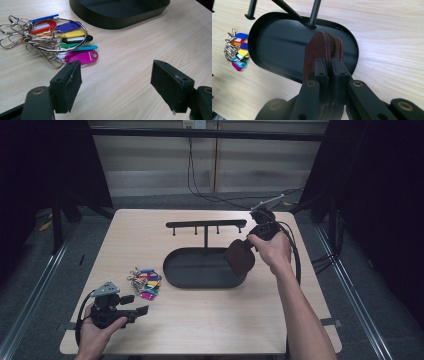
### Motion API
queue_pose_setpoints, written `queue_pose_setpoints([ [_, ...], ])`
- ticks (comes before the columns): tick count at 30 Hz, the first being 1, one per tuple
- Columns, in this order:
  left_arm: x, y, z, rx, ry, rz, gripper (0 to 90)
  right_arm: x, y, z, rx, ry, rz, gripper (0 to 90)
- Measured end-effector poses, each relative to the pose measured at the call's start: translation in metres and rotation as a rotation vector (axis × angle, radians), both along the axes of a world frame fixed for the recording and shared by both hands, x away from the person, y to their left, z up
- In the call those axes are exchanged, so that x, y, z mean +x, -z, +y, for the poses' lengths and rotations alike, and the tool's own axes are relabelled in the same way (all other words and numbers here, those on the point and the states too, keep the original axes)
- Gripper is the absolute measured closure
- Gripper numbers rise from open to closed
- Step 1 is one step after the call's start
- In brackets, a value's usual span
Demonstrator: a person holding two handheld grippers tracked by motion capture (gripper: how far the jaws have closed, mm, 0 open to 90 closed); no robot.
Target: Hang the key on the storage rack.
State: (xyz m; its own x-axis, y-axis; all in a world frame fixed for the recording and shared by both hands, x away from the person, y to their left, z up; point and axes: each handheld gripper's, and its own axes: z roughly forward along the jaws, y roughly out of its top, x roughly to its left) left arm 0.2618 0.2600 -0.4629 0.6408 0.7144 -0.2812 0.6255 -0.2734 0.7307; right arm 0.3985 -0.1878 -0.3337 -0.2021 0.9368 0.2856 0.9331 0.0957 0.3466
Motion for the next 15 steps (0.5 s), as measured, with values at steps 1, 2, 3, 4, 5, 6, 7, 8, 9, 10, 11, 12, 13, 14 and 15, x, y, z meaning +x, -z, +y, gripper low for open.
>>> queue_pose_setpoints([
  [1,0.0,0.0,0.0,0.002,0.0,0.001,24.6,0.001,0.006,-0.001,0.035,0.003,0.007,84.3],
  [2,0.0,0.0,0.0,-0.001,0.0,0.001,24.6,0.002,0.009,-0.001,0.047,0.006,0.008,84.4],
  [3,0.0,0.0,0.0,-0.001,0.0,0.001,24.6,0.002,0.012,-0.002,0.06,0.011,0.01,84.3],
  [4,0.0,0.0,0.001,-0.001,0.002,0.003,24.6,0.002,0.012,-0.002,0.06,0.011,0.01,84.3],
  [5,0.0,0.0,0.0,0.0,0.0,0.001,24.6,0.003,0.018,-0.003,0.085,0.024,0.019,84.4],
  [6,0.0,0.0,0.0,0.001,0.0,0.001,24.6,0.003,0.018,-0.003,0.085,0.024,0.019,84.4],
  [7,0.0,0.0,0.0,0.0,0.0,0.0,24.6,0.004,0.024,-0.003,0.112,0.03,0.018,84.5],
  [8,0.0,0.0,0.0,-0.003,0.0,0.001,24.6,0.005,0.026,-0.004,0.122,0.032,0.016,84.4],
  [9,0.0,0.0,0.0,-0.003,0.0,0.001,24.6,0.005,0.026,-0.004,0.122,0.032,0.016,84.4],
  [10,0.0,0.0,0.001,0.0,0.002,0.002,24.6,0.005,0.028,-0.004,0.133,0.034,0.012,84.5],
  [11,0.0,0.0,0.001,0.0,-0.003,-0.002,24.3,0.006,0.033,-0.004,0.149,0.034,0.013,84.5],
  [12,0.0,0.0,0.001,0.001,-0.004,-0.002,24.3,0.007,0.035,-0.005,0.155,0.042,0.005,84.6],
  [13,0.0,0.0,0.001,-0.001,-0.006,-0.002,24.3,0.008,0.039,-0.006,0.171,0.053,0.003,84.6],
  [14,0.0,0.0,0.001,-0.002,-0.005,-0.001,24.3,0.009,0.043,-0.007,0.187,0.06,0.004,84.7],
  [15,0.0,0.0,0.001,-0.002,-0.001,-0.002,24.3,0.01,0.047,-0.008,0.189,0.068,0.003,84.7],
])
